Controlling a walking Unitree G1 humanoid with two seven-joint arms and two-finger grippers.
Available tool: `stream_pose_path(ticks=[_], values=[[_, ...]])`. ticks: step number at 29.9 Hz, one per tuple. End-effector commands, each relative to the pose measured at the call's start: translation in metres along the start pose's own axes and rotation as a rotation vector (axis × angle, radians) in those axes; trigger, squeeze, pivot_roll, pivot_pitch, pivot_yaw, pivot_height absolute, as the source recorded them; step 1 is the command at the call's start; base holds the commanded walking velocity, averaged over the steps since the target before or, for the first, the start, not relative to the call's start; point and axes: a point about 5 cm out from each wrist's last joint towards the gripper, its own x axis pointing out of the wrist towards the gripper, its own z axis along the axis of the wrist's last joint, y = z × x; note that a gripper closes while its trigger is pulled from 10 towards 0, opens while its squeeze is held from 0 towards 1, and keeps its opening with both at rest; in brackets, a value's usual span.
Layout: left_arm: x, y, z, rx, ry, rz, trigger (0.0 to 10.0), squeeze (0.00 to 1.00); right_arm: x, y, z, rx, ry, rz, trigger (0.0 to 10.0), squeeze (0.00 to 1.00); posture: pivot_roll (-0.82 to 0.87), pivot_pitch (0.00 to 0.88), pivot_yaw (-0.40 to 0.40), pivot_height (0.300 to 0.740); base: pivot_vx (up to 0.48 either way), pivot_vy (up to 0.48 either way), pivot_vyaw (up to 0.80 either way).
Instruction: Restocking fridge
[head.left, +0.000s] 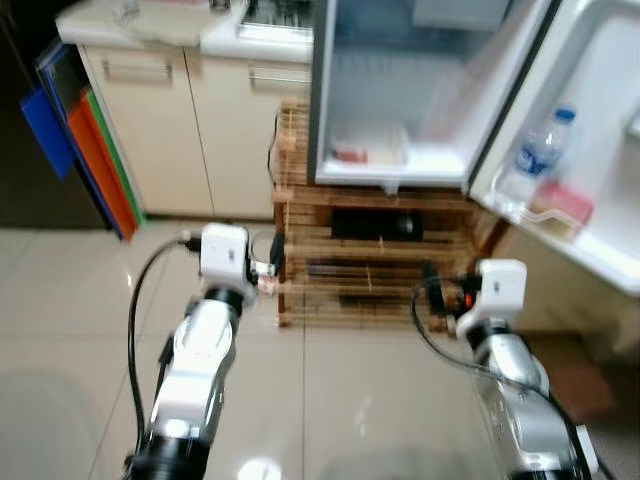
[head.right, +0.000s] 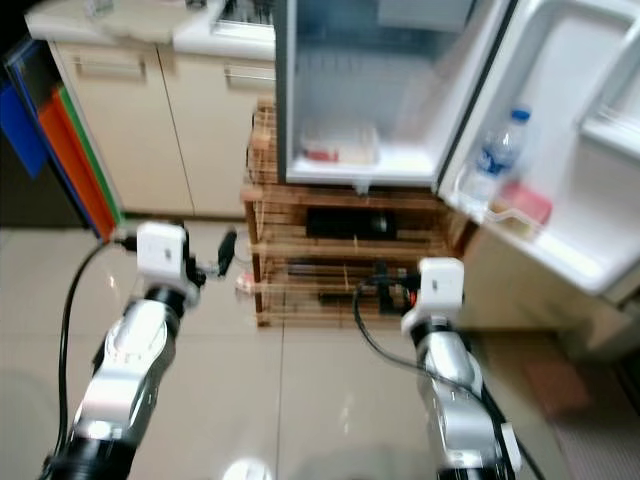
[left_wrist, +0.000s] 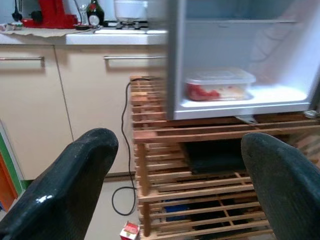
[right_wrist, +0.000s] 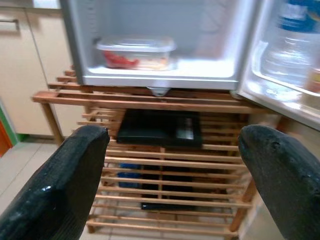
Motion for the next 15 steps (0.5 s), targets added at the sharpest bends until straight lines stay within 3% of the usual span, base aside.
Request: stream_pose_path(ticks=[1,7,15], values=[[0.0021,-0.0079,0.0041,0.003,-0.015,-0.028,10.0,0.0,-0.0022,-0.0085,0.0007,-0.019,-0.001,-0.025,10.0,0.0,-0.04,0.0,-0.027,0.74,0.0,-0.461,0.0],[0.0058,-0.0092,0.0056,0.044,-0.02,-0.04,10.0,0.0,-0.0019,-0.0091,0.0008,-0.022,-0.002,-0.025,10.0,0.0,-0.05,0.0,-0.024,0.74,0.0,-0.461,0.0],[0.0089,-0.0081,0.0054,0.02,-0.014,-0.032,10.0,0.0,-0.0014,-0.0109,0.0008,-0.027,-0.002,-0.026,10.0,0.0,-0.05,0.0,-0.026,0.74,0.071,-0.432,0.0]])
